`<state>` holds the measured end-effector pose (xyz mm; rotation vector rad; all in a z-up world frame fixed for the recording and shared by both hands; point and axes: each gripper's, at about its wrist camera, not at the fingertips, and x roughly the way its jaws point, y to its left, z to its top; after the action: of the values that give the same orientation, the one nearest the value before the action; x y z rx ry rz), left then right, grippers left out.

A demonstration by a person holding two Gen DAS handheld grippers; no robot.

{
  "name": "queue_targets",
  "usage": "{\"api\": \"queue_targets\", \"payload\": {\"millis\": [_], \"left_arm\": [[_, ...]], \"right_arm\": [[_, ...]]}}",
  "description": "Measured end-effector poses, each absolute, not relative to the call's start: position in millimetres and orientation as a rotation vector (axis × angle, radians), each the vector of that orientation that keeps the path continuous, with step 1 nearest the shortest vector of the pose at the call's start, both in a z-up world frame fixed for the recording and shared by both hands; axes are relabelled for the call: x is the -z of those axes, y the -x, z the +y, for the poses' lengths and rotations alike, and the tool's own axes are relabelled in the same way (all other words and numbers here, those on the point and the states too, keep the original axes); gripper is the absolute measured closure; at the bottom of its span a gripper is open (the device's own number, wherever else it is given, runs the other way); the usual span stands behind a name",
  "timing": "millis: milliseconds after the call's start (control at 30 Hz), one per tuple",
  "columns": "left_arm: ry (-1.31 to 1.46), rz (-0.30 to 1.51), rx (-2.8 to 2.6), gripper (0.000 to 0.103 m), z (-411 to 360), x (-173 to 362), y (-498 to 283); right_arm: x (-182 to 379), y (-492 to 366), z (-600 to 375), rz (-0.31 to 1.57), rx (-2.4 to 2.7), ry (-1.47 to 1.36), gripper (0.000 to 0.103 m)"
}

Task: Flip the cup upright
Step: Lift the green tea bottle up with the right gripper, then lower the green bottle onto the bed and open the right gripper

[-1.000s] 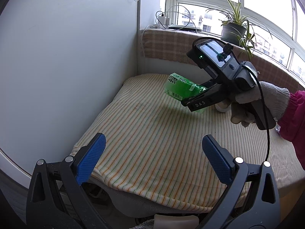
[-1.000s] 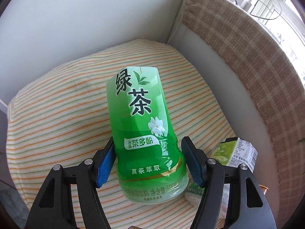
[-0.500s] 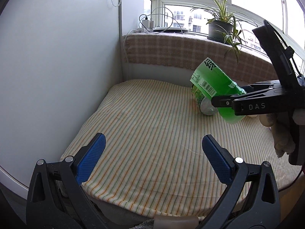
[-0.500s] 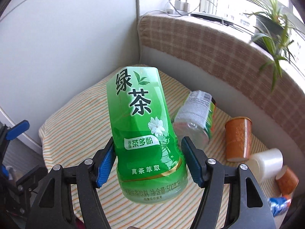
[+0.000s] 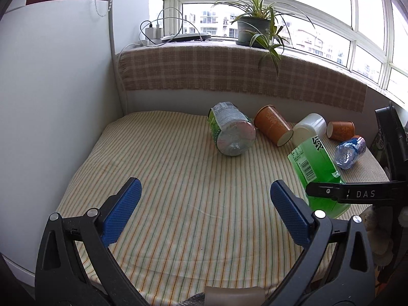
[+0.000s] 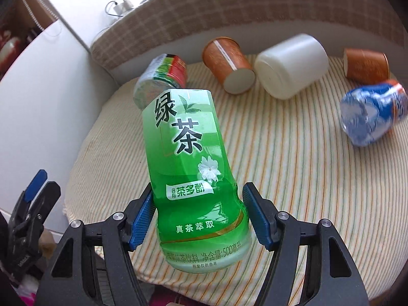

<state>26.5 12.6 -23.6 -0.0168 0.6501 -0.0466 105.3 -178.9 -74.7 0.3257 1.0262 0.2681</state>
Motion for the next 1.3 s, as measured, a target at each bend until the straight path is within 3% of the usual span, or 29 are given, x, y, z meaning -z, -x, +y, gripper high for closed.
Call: {"api": "queue_targets", "payload": {"millis": [367, 667, 900, 1067, 1300], "left_arm": [[0.042, 0.724, 0.095, 0.0, -3.0, 36.0, -37.6], [0.077, 0.769, 0.145, 0.0, -6.7, 39.1, -41.5], [0.126, 0.831, 0.238, 0.001, -22.1, 39.4, -54.0], [0.242, 0.929, 0.355, 0.007, -39.6, 44.4, -75.1], [0.458, 1.085, 0.426, 0.017, -57.7, 63.7, -117.4]], "right_arm": [[108.1, -110.9, -200.5, 1.076, -0.193, -0.624, 0.035], [104.2, -107.7, -211.8, 1.055, -0.205, -0.641, 0.033], [72.9, -63.1, -226.6, 0.913, -0.204, -0.493, 0.032], [65.9, -22.0, -238.8, 0.843, -0.06, -0.327, 0.032], [58.9, 10.1, -273.4, 0.802, 0.041, -0.358, 0.032]]}}
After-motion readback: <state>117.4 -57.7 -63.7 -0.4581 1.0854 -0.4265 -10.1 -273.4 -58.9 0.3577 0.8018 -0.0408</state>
